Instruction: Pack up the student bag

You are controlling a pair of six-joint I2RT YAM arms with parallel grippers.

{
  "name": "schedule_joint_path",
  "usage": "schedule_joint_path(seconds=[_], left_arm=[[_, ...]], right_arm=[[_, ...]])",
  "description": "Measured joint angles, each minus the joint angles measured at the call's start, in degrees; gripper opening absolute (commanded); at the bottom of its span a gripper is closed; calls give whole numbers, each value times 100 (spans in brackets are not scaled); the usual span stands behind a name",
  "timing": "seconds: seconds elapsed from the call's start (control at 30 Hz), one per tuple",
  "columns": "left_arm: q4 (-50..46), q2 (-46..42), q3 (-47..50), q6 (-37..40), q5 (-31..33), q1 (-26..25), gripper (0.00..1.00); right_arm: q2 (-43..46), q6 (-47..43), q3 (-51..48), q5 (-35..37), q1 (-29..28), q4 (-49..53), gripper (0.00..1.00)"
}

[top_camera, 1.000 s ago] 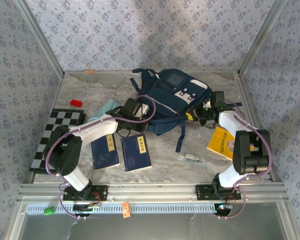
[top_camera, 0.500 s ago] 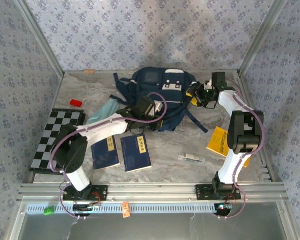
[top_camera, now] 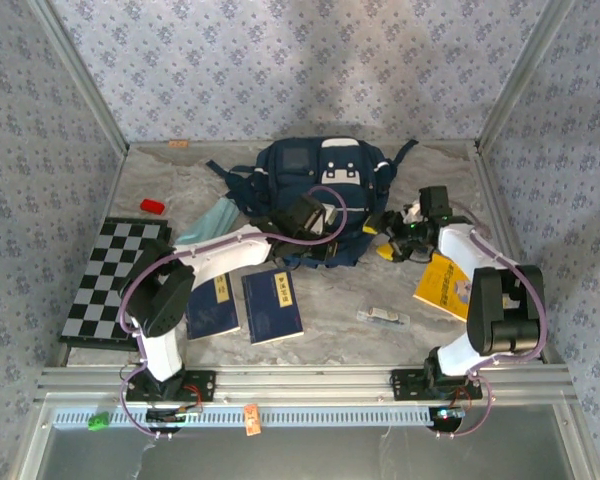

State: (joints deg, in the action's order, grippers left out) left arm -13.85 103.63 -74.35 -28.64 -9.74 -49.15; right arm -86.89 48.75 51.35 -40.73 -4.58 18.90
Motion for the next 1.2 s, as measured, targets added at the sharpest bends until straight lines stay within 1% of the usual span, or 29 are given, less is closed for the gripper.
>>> schedule_joint_path(seconds=[0.13,0.23,0.37,0.53,0.7,0.8,0.93,1.03,1.2], left_arm=[[2,0,-9,2,11,-52,0],[0,0,-13,2,13,-76,0],[-2,0,-13,2,28,-85,0],[-31,0,-13,4,103,-85,0],[-103,0,-13,44,164,-85,0],[-116,0,-13,61,162,-85,0],[-70,-28,44,70,160,-57,0],[-39,-221,302,96,160,35,0],[-52,-669,780,210,157,396,0]], right_arm=[[-9,450,-146,0,-439,-472,72],[-149,802,-146,46,-651,-1010,69],[-492,1158,-144,315,-863,-1510,58],[-859,1355,-68,461,-953,-1727,34],[-887,1403,-39,518,-953,-1740,11],[-887,1397,-26,494,-911,-1735,1],[-879,1366,-4,411,-743,-1698,0],[-874,1266,72,321,-540,-1504,0],[-868,863,417,168,-90,-892,0]])
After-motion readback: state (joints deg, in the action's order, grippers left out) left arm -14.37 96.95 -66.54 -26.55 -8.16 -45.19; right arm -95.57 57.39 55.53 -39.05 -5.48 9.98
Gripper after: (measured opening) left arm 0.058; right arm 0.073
